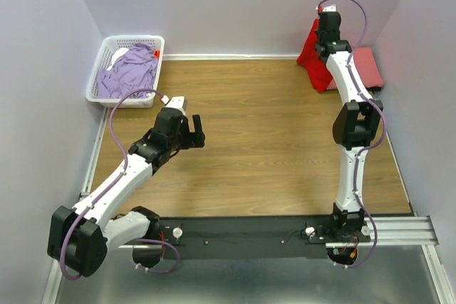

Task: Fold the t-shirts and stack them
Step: Neatly place the folded tshirt to the corner, then reset both grippers

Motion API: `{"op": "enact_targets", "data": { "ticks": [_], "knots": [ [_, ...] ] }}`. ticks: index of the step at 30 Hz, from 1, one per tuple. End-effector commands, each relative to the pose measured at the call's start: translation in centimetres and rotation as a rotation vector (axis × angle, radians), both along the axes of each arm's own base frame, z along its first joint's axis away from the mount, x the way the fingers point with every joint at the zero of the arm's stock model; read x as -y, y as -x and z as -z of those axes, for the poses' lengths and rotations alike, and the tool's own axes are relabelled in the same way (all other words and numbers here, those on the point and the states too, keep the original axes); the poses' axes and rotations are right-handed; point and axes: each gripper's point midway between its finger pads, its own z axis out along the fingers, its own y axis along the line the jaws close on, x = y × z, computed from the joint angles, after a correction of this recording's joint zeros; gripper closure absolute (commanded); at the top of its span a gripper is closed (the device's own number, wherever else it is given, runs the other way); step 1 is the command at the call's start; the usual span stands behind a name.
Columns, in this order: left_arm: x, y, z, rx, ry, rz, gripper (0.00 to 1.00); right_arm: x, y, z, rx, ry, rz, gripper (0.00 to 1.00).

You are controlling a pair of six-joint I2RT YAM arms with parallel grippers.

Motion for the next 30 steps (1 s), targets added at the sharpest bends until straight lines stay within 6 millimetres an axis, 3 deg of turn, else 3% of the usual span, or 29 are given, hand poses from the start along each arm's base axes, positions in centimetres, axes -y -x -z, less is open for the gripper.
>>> {"op": "enact_targets", "data": {
  "ticks": [1, 5, 6, 9, 14, 24, 30],
  "knots": [
    [0.2, 0.6, 0.8, -0.046, 0.011, 0.012, 0.02, 2.9, -0.7, -0.6, 0.045, 0.011, 0.080, 0.99],
    [0.3, 0.5, 1.2, -0.059, 0.005, 0.018, 0.02, 5.8, -0.6, -1.0, 0.074, -0.025, 0.129, 0.99],
    [0.3, 0.4, 1.2, -0.061, 0.004, 0.020, 0.02, 5.6, -0.7, -1.2, 0.083, -0.035, 0.122, 0.99],
    [0.4, 0.4, 1.6, -0.075, -0.003, 0.022, 0.02, 8.4, -0.9, -1.3, 0.111, -0.078, 0.139, 0.99],
    [0.5, 0.2, 1.9, -0.088, -0.010, 0.028, 0.02, 11.8, -1.2, 1.4, 0.079, -0.093, 0.164, 0.98],
    [0.8, 0.1, 3.0, -0.129, -0.019, 0.034, 0.02, 15.4, -1.9, 6.6, 0.063, -0.116, 0.221, 0.94],
    [0.9, 0.2, 3.6, -0.154, -0.018, 0.036, 0.02, 17.5, -1.6, 7.9, 0.082, -0.116, 0.287, 0.93]
  ]
}}
